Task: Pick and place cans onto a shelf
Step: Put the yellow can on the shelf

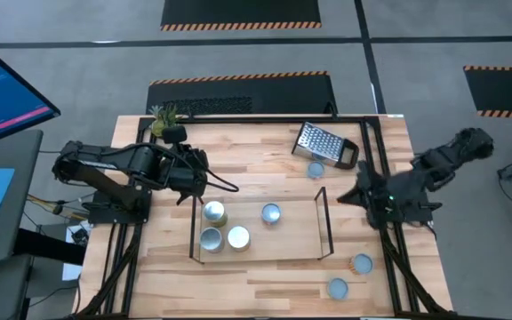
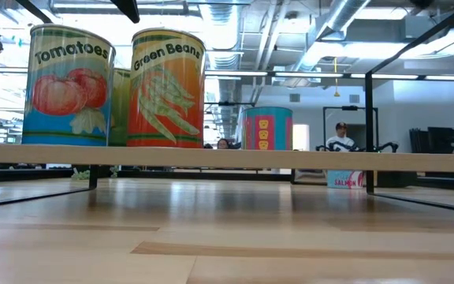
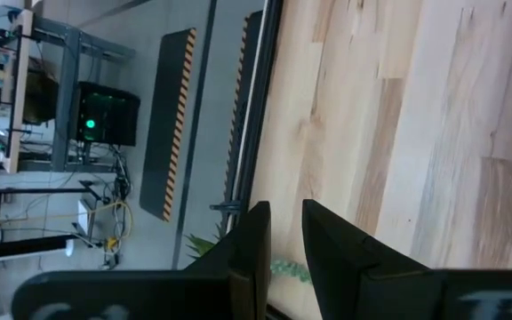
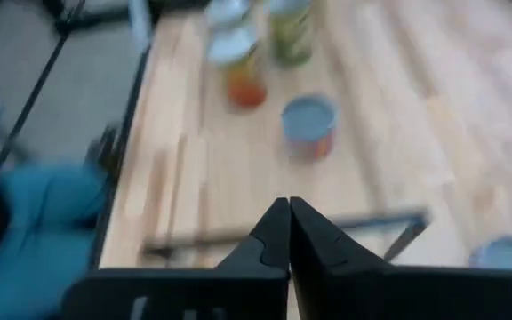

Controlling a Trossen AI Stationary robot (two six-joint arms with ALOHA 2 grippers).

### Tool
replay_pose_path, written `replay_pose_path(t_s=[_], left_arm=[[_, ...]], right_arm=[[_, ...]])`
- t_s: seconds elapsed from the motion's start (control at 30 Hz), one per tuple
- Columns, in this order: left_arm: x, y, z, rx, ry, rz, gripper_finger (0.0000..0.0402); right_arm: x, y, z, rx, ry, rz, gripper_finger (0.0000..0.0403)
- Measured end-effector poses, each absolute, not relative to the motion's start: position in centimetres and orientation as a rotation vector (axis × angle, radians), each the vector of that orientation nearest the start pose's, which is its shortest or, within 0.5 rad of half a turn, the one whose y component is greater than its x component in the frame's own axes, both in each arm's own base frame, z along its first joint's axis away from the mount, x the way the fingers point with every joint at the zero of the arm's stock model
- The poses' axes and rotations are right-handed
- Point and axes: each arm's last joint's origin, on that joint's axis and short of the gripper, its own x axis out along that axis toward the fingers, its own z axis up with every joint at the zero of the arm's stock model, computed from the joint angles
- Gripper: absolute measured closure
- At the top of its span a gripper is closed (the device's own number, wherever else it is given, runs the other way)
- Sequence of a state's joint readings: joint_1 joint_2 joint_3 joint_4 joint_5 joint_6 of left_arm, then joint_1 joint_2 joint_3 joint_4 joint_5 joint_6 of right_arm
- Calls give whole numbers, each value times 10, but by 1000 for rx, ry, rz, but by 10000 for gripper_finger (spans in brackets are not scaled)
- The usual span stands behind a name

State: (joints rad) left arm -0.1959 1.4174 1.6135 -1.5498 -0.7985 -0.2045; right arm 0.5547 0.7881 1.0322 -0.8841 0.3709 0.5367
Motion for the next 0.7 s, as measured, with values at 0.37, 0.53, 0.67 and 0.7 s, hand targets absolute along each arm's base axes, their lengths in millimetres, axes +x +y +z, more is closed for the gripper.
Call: replay_pose_path(t_s=[0.37,0.53,0.67,0.7], left_arm=[[229,-24,386,447,1108,636,345],[231,-25,386,442,1091,635,345],[231,-25,386,436,1089,638,345],[231,-25,386,436,1088,638,345]], right_arm=[[88,98,296,260,1030,16,379],[91,114,280,238,1090,-39,381],[93,127,271,156,1135,-30,381],[94,130,268,141,1150,-33,380]])
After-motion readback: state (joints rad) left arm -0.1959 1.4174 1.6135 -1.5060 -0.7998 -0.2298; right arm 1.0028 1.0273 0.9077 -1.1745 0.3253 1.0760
